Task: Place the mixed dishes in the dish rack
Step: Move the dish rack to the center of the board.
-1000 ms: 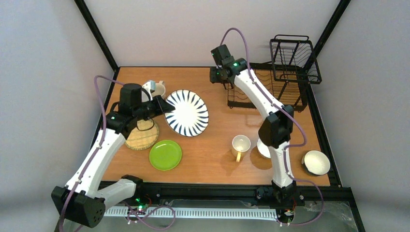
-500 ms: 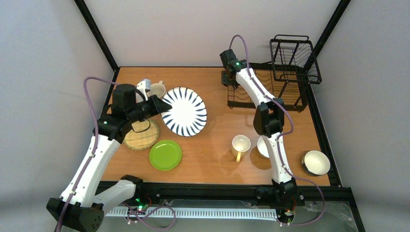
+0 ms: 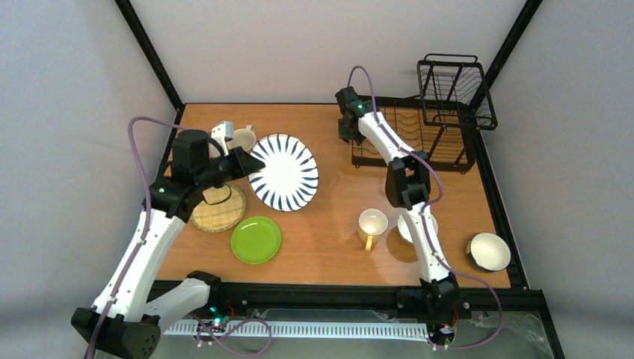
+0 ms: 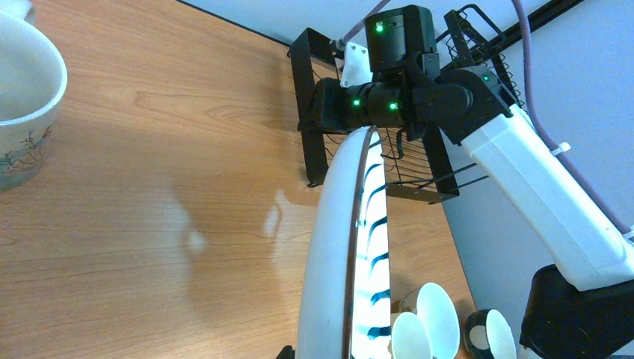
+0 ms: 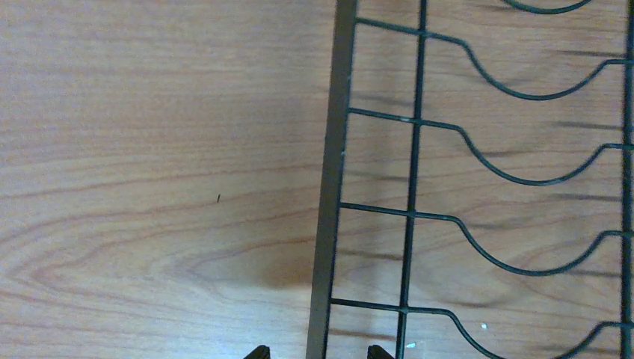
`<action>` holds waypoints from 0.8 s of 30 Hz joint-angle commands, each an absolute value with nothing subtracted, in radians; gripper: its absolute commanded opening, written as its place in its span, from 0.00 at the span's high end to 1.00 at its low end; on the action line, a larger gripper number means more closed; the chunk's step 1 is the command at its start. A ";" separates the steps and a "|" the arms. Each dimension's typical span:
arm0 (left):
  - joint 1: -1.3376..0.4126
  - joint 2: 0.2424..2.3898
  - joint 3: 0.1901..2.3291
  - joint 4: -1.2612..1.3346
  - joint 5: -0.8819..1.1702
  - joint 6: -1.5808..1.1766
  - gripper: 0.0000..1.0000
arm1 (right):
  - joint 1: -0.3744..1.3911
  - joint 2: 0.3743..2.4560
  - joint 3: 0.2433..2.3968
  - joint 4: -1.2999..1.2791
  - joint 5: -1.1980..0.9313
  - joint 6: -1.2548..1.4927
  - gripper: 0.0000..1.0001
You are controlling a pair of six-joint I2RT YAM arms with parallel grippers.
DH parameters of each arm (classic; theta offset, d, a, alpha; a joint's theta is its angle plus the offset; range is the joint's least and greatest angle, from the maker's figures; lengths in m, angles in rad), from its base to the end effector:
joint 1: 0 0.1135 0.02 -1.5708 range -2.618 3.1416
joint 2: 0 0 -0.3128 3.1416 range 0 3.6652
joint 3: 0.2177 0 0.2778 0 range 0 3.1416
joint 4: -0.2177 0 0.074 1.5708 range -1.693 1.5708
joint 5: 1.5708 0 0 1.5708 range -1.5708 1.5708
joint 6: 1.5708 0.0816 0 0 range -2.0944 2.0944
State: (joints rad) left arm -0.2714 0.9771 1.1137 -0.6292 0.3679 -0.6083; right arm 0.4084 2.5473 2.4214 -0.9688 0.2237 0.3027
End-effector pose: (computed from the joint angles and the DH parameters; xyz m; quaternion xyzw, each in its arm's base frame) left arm 0.2213 -0.0920 0.3981 -0.0489 0.8475 -0.3569 0.3898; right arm 0.5819 0.2321 0.1776 -0.0247 0.9658 -0.0201 0.2574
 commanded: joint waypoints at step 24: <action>-0.279 0.916 1.275 -0.638 0.250 -0.596 1.00 | 0.541 2.481 2.313 -0.973 0.242 0.174 0.98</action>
State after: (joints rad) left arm -0.2726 0.9672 1.1496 -0.6628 0.3138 -0.5797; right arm 0.4412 2.5252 2.3516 -0.9371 0.2337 0.2653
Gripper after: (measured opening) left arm 0.179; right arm 0.040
